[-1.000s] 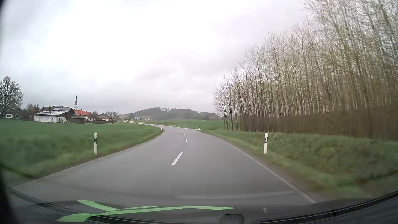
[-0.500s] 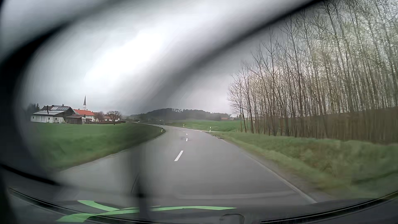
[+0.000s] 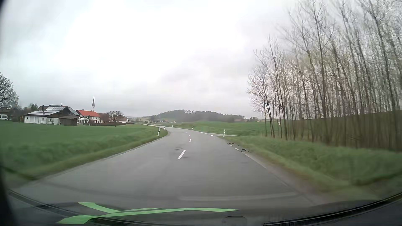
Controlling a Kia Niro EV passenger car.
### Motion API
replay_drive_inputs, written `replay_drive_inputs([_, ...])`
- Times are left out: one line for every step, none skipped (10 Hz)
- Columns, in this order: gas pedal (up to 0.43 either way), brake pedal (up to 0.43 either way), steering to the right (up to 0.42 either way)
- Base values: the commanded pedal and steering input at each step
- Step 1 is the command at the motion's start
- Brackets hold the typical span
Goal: Follow the waypoints while adhering to traffic rules and regulations
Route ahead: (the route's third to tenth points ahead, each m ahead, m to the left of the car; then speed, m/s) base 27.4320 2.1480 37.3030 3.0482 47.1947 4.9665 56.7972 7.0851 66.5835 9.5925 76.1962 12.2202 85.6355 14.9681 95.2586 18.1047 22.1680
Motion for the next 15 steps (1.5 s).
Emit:
replay_drive_inputs([0.118, 0.000, -0.019])
replay_drive_inputs([0.118, 0.000, -0.018])
replay_drive_inputs([0.118, 0.000, -0.019])
replay_drive_inputs([0.118, 0.000, -0.019])
replay_drive_inputs([0.118, 0.000, -0.019])
replay_drive_inputs([0.118, 0.000, -0.021])
replay_drive_inputs([0.098, 0.000, -0.021])
replay_drive_inputs([0.087, 0.000, -0.021])
replay_drive_inputs([0.079, 0.000, -0.021])
replay_drive_inputs([0.087, 0.000, -0.021])
replay_drive_inputs([0.098, 0.000, -0.021])
replay_drive_inputs([0.118, 0.000, -0.021])
replay_drive_inputs([0.130, 0.000, -0.021])
replay_drive_inputs([0.138, 0.000, -0.021])
replay_drive_inputs([0.138, 0.000, -0.021])
